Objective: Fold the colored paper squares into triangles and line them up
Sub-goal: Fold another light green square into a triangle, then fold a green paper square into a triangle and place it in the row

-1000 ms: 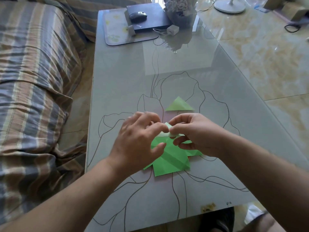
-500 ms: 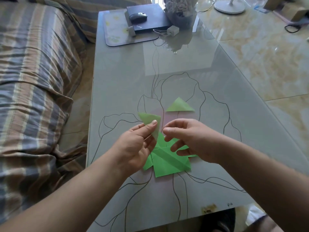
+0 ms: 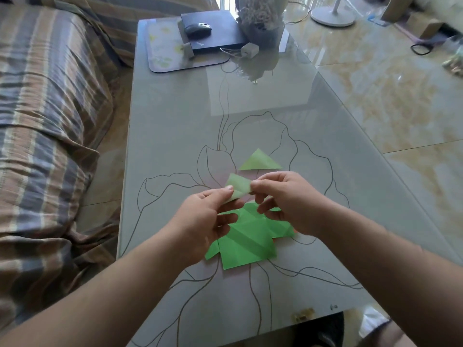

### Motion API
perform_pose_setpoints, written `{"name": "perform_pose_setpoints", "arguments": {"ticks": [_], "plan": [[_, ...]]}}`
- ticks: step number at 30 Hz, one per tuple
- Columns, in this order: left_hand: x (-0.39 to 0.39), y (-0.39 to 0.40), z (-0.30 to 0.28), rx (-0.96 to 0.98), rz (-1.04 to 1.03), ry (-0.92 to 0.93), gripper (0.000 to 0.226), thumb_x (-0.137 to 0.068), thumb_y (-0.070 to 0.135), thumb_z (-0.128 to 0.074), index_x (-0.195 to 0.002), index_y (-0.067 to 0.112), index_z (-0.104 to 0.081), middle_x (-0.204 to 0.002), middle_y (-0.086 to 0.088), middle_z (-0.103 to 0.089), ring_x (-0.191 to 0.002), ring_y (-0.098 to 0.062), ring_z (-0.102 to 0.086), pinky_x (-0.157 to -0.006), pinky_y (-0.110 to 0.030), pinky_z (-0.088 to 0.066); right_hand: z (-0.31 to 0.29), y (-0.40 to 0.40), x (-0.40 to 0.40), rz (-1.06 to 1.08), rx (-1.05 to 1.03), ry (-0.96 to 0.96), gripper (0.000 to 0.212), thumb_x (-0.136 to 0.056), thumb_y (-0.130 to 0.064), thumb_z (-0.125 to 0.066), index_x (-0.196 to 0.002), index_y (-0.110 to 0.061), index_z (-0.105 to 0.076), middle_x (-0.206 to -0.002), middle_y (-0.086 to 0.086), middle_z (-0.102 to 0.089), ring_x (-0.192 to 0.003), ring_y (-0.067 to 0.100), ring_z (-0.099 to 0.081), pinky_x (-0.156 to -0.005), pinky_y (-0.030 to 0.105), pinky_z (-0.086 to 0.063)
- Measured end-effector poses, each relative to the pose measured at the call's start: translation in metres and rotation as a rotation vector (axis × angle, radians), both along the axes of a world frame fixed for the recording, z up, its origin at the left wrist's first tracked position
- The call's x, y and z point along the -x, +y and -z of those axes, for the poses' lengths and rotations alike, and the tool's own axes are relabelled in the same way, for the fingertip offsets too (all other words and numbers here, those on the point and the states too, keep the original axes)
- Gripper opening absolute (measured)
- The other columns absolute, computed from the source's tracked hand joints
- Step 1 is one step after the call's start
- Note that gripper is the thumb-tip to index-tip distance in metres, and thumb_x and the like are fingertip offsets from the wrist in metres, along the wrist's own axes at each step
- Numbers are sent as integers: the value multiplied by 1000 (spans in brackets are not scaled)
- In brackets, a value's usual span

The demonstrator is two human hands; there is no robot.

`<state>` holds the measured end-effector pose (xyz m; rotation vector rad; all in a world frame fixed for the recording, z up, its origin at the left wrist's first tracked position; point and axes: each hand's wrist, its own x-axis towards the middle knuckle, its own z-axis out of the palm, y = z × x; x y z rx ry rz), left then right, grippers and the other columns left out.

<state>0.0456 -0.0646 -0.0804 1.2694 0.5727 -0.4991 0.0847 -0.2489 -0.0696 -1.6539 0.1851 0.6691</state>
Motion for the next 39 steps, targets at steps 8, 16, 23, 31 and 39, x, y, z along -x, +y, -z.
{"name": "perform_pose_setpoints", "arguments": {"ticks": [8, 16, 23, 31, 39], "plan": [[-5, 16, -2, -326, 210, -318, 24, -101, 31, -61, -96, 15, -77, -85, 2, -75, -74, -12, -60, -71, -30, -46, 25, -93, -59, 361, 430, -237, 22, -96, -33, -68, -81, -19, -77, -87, 5, -70, -72, 17, -54, -65, 30, -43], [0, 17, 12, -404, 287, -370, 19, -101, 31, -63, -92, 21, -77, -91, -1, -77, -75, -8, -62, -65, -19, -46, 57, -103, -62, 244, 856, -329, 26, -94, -49, -62, -101, -26, -71, -104, 1, -73, -95, 25, -63, -75, 32, -45], [4, 26, 9, -556, 365, -465, 14, -99, 35, -66, -93, 27, -76, -88, 2, -76, -74, -11, -63, -66, -31, -53, 64, -92, -43, 220, 947, -464, 36, -98, -39, -54, -132, -27, -59, -137, 9, -50, -129, 36, -44, -105, 50, -43], [4, 44, 8, -1109, 683, -670, 16, -96, 44, -63, -107, 39, -73, -109, 20, -66, -101, -2, -57, -88, -27, -49, 76, -57, -19, -342, 1188, -365, 86, -90, -85, -6, -163, -41, 3, -171, -17, 15, -157, 30, 21, -120, 68, 9], [6, 56, 20, -1191, 767, -557, 29, -97, 49, -62, -125, 42, -67, -130, 13, -57, -127, -13, -46, -101, -30, -39, 67, -60, -24, -191, 1025, -487, 71, -101, -70, -29, -163, -41, -11, -173, -13, 1, -160, 28, -2, -121, 68, -10]]}}
